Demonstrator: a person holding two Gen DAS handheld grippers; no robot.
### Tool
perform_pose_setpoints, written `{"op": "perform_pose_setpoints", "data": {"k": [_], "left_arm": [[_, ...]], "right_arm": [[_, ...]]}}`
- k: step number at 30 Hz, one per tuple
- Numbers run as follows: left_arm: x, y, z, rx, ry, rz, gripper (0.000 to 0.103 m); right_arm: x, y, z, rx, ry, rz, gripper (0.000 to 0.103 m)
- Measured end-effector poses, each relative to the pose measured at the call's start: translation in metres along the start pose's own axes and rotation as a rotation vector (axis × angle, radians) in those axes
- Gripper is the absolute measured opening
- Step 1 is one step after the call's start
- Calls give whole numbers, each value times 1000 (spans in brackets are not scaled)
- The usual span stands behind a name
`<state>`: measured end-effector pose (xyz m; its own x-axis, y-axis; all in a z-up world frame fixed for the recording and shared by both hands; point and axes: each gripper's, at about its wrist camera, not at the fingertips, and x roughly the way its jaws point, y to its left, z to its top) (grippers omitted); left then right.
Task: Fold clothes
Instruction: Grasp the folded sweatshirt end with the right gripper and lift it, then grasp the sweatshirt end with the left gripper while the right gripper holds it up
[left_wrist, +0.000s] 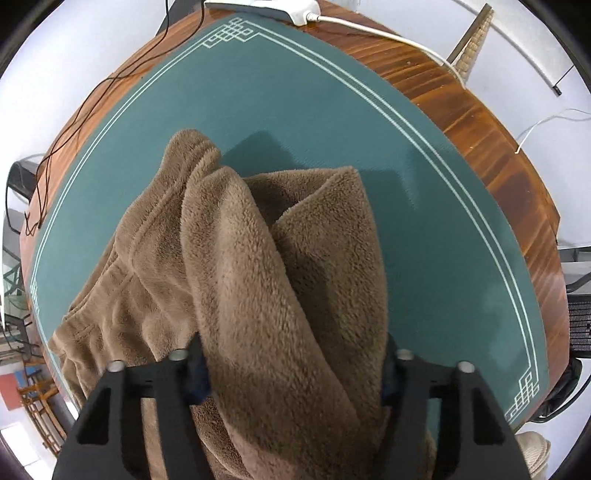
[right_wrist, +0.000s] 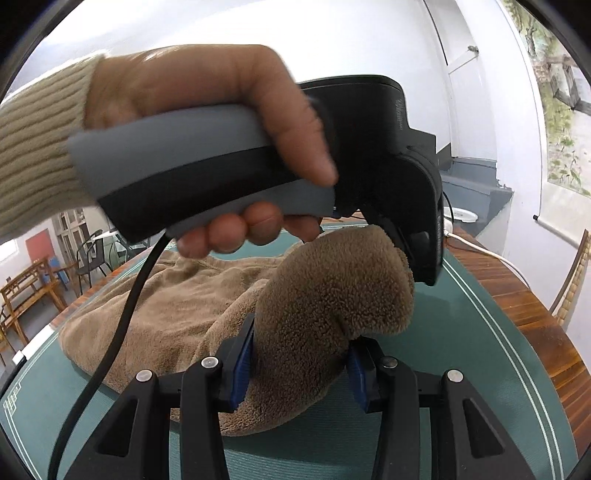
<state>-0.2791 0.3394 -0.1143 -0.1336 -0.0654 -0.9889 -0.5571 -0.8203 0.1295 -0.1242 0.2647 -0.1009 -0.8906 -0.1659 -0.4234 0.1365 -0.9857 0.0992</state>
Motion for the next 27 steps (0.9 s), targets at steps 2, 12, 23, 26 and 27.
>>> {"op": "perform_pose_setpoints", "data": {"k": [2,12,23,26,27], "left_arm": [[-4,5,-4,-19,-28,-10,44],[-30,39,-31,-104,-134,-121,34],[-53,85,-48,-188,-226,-231,34],[-63,106,-60,-220,-257,-268,34],[-67,114,-65,-231,-269,-281,34]], "right_arm": [[1,0,-1,2,3,-2,46],[0,16,-3,-45,-2,-33,46],[-9,29,11,-79,-7,-41,46],[-11,36,17,-85,-16,-39,46],[-12,39,20,-87,-20,-36,46]]}}
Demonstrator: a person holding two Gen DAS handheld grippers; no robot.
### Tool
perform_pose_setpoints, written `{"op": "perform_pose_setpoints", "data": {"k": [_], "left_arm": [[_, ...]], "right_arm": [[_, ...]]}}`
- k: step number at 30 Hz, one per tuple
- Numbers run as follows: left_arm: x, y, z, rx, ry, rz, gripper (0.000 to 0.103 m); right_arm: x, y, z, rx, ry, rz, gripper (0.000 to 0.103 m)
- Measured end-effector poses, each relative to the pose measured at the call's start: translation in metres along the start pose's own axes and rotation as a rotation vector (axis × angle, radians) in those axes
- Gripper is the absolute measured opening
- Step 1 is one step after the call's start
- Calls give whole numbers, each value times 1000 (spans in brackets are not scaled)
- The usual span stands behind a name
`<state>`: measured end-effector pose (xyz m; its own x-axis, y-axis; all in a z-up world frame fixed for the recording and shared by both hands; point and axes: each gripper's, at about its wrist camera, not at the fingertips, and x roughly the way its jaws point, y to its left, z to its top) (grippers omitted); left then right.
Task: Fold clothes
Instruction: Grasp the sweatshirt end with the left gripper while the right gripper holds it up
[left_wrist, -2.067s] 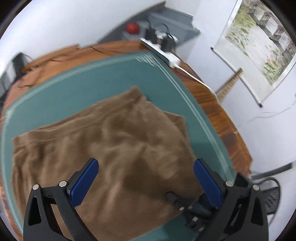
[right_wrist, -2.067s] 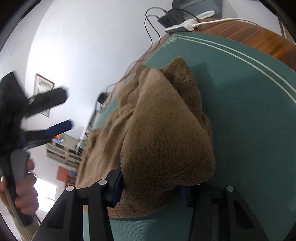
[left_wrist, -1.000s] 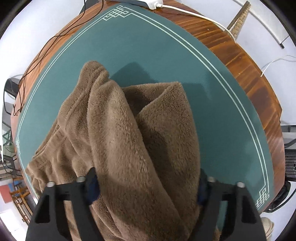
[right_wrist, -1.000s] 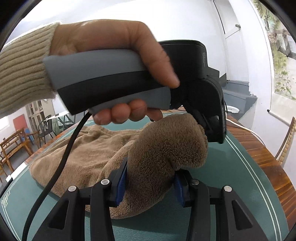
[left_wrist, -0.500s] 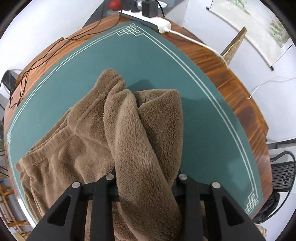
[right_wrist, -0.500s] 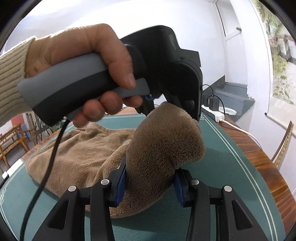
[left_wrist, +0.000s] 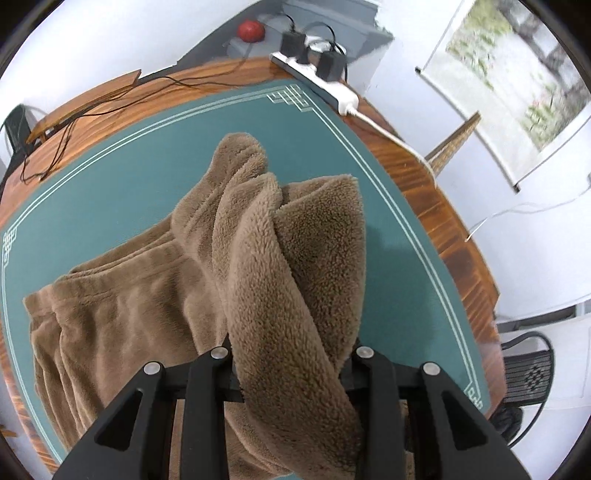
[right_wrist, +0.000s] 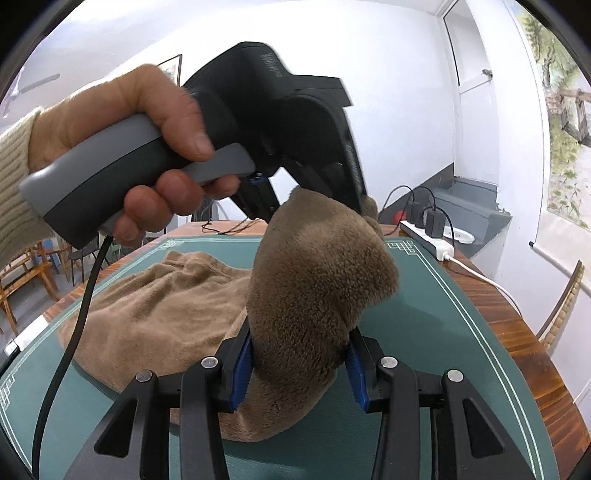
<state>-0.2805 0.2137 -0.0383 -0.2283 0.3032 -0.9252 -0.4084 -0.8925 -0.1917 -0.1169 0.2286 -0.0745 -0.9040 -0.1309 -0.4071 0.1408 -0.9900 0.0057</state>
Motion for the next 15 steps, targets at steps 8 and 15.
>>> {"op": "perform_pose_setpoints", "data": {"k": [8,15], "left_arm": [[-49,85,-19,-130,-103,-92,34],[-74,175,-47,-248,-171,-180,34]], "right_arm": [[-4,35,24,-2,-46,53,45],[1,94,45,-45,-89,112,45]]}}
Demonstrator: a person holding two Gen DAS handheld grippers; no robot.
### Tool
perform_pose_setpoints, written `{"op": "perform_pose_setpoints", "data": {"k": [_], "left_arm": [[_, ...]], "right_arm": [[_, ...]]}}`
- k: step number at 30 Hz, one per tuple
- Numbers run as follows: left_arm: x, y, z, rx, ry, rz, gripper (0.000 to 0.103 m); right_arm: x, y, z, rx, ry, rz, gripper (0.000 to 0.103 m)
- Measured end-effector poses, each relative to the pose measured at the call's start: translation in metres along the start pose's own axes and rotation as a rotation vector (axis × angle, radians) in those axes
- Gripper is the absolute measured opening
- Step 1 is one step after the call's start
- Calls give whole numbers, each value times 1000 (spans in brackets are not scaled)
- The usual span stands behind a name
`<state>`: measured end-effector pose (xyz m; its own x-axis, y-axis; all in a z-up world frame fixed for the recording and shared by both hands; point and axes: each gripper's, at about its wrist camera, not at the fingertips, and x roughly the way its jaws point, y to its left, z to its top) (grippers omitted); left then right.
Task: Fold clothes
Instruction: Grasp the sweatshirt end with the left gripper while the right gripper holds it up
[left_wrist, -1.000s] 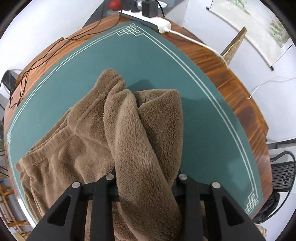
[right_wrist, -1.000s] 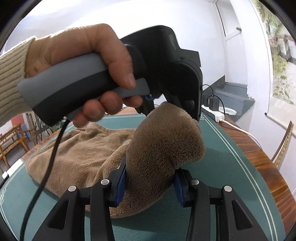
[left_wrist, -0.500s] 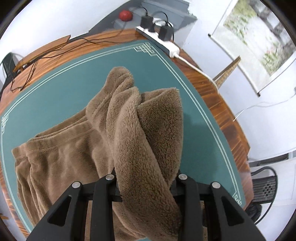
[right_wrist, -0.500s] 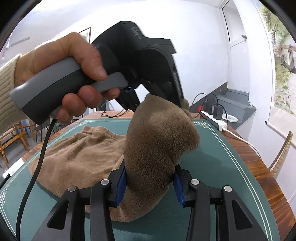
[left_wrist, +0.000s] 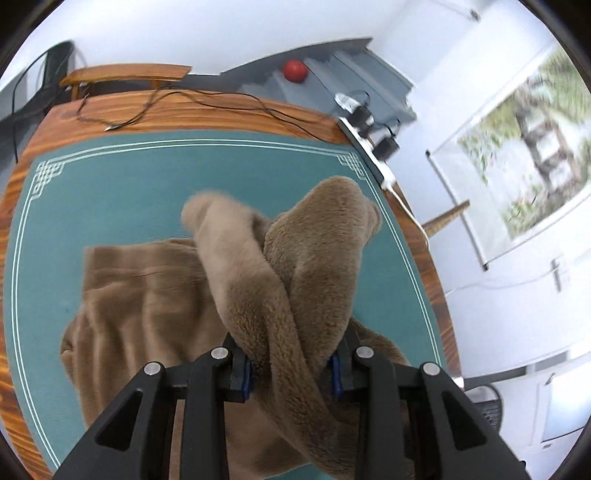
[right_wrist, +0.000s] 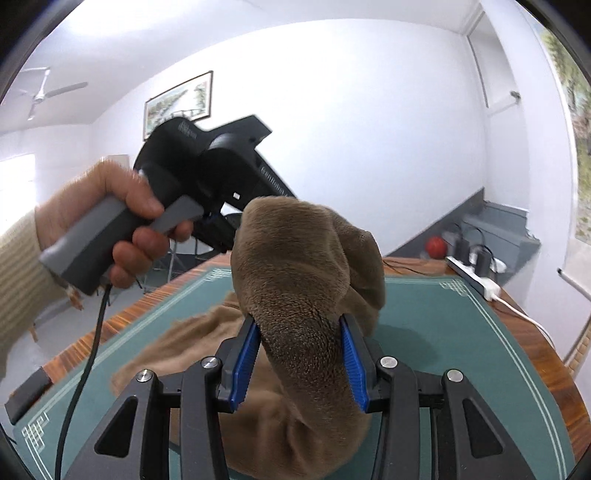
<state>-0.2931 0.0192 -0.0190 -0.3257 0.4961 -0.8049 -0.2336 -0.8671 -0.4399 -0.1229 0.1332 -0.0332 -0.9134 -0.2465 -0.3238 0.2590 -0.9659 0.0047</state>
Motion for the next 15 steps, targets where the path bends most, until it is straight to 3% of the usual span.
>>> {"op": "perform_pose_setpoints", "data": {"k": [7,15], "left_arm": [[-28,90,-4,-87,-44,-77,34],[-40,193,-20,-232,-104,-74,34]], "right_arm": [[33,69,1,-58,8,84,45],[79,132,-23,-118,109,191,45]]}}
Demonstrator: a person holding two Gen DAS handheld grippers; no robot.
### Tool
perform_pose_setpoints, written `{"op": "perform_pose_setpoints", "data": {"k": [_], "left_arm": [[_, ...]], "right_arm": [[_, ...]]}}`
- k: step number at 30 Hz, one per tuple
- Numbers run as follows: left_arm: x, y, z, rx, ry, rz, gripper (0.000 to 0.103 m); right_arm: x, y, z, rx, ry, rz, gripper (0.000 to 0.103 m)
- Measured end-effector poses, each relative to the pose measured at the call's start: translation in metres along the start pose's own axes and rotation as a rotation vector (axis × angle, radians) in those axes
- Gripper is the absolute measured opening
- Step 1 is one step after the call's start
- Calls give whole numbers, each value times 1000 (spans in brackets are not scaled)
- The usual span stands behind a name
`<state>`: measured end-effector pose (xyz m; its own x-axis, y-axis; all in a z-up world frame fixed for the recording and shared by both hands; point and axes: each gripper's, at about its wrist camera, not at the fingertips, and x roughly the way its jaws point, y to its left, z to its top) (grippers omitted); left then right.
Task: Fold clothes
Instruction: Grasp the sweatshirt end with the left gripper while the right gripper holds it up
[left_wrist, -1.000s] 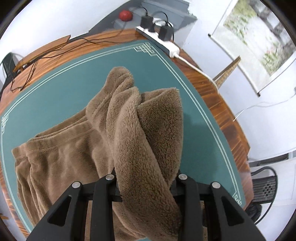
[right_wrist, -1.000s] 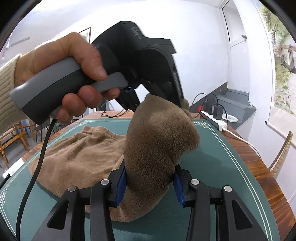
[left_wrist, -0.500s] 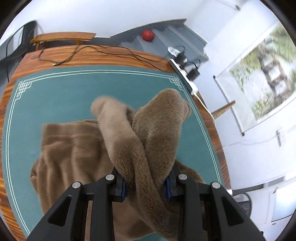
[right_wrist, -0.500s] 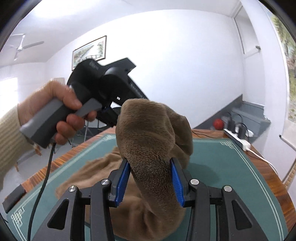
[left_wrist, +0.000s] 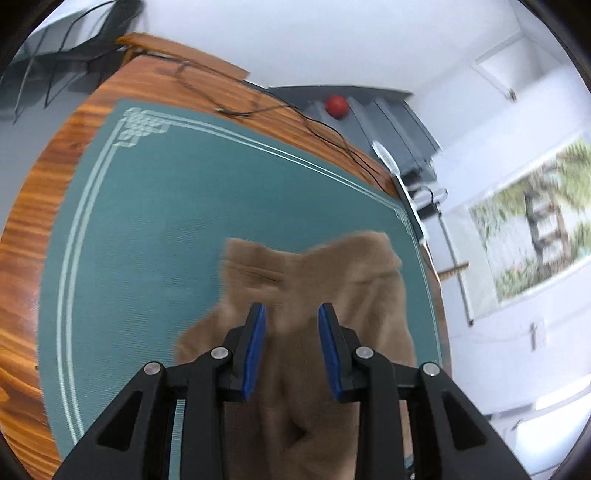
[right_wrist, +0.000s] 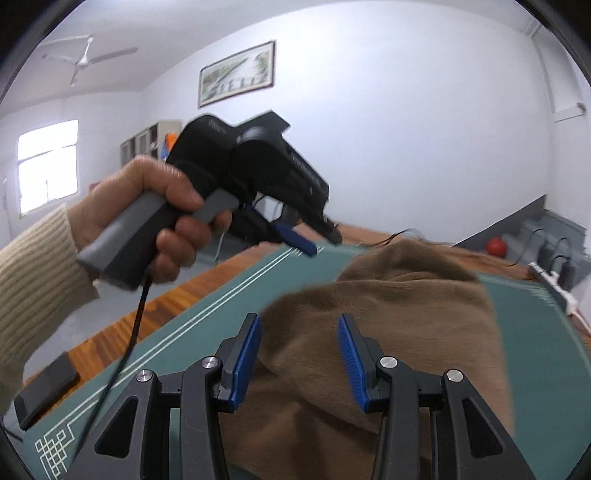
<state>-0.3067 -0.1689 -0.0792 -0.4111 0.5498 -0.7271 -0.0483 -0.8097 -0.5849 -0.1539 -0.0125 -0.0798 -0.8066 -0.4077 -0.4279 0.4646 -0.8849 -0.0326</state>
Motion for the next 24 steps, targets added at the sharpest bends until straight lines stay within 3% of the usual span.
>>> {"op": "perform_pose_setpoints", "data": {"k": [4,8,9,10,11,13,15,19,24], "left_arm": [[-1,35,-9,-66,22,-37,34],[5,34,-21,-90,59,-163,34],[6,28,-23,-75,62,-177,39],[8,20,-25,-57,67,-189,50],[10,13,-26,-44,71,-200,57],[15,4,-26,-38,73,-231,82],[19,-4,-26,-38,74,-263,82],[37,-7,-24,-51,107,-260,82],[66,-4,-20,-72,170,-220,82]], "right_arm": [[12,17,-13,-56,17,12,45],[16,31,-20,-96,22,2,46],[14,30,-20,-103,17,10,46],[12,29,-20,-109,12,18,47],[11,25,-21,-109,7,32,55],[10,18,-22,-110,-5,61,68],[-3,15,-26,-125,-43,36,80],[-31,11,-40,-209,-122,-67,82],[-17,10,-48,-354,-73,-153,83]]}}
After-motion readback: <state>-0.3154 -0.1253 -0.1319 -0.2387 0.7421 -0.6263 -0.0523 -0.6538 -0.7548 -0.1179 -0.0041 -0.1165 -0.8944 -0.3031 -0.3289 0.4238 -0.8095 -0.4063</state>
